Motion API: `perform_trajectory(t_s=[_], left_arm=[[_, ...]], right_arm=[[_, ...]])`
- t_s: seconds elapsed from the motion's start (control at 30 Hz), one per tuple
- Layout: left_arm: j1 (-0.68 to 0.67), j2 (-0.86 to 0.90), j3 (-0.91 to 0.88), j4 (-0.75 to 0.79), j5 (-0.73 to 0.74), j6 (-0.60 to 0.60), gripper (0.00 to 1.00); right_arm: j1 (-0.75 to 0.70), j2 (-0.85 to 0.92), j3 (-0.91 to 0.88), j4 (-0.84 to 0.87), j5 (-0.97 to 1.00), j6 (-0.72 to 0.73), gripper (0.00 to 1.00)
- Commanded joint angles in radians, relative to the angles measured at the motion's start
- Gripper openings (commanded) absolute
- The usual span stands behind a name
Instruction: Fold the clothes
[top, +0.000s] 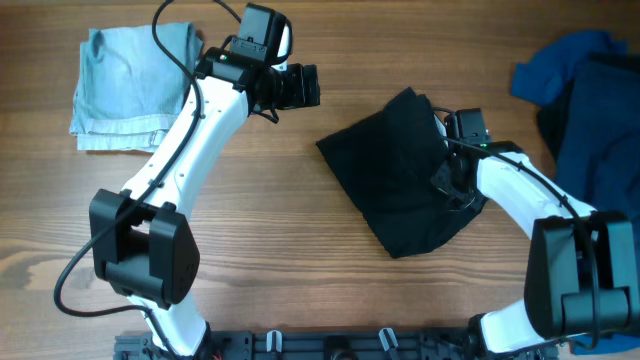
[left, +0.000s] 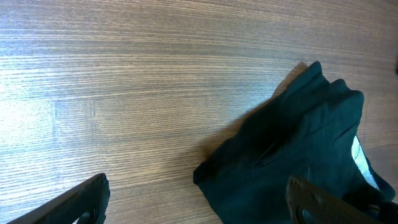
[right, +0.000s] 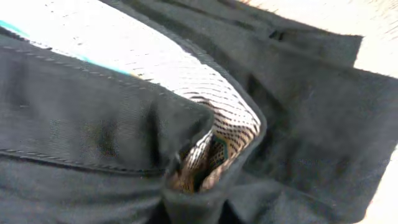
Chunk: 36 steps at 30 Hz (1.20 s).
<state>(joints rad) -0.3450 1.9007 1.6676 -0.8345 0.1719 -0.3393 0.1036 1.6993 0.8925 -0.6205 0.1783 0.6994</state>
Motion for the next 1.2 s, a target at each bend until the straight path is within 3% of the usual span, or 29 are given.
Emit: perform_trajectory(t_s=[0.0, 0.07, 0.13, 0.33, 0.4, 0.43, 0.57, 0.67, 0.83, 0.97, 1.17], left_arm=[[-0.004, 0.007, 0.000, 0.000, -0.010, -0.005, 0.90], [-0.004, 0.007, 0.000, -0.001, -0.010, -0.005, 0.90], [-0.004, 0.007, 0.000, -0.001, -0.010, -0.005, 0.91], [-0.004, 0.007, 0.000, -0.001, -0.010, -0.005, 0.91], [-0.004, 0.007, 0.000, -0.001, -0.010, -0.005, 0.91], [-0.004, 0.007, 0.000, -0.001, -0.014, -0.005, 0.91], [-0.004, 0.007, 0.000, -0.001, -0.043, 0.000, 0.92], [-0.003, 0.007, 0.000, 0.000, -0.043, 0.018, 0.92], [-0.003, 0.007, 0.000, 0.002, -0.065, 0.021, 0.93], [-0.003, 0.007, 0.000, 0.003, -0.095, 0.021, 0.93], [-0.003, 0.007, 0.000, 0.003, -0.095, 0.021, 0.95]], right_arm=[[-0.003, 0.080, -0.018, 0.024, 0.040, 0.007, 0.21], [-0.006, 0.079, -0.018, 0.022, 0.039, 0.009, 0.20], [-0.018, 0.079, -0.018, 0.007, 0.040, 0.013, 0.06], [-0.040, 0.079, -0.018, 0.042, 0.047, 0.010, 0.04], [-0.040, 0.079, -0.018, 0.068, 0.050, 0.006, 0.13], [-0.040, 0.079, -0.017, 0.075, 0.059, 0.003, 0.37], [-0.044, 0.074, 0.039, 0.014, 0.105, -0.052, 0.73], [-0.046, 0.064, 0.094, -0.040, 0.140, -0.067, 0.76], [-0.046, 0.017, 0.238, -0.107, 0.047, -0.257, 0.82], [-0.046, -0.016, 0.358, -0.231, -0.043, -0.253, 0.82], [-0.046, -0.023, 0.362, -0.254, -0.127, -0.254, 0.74]])
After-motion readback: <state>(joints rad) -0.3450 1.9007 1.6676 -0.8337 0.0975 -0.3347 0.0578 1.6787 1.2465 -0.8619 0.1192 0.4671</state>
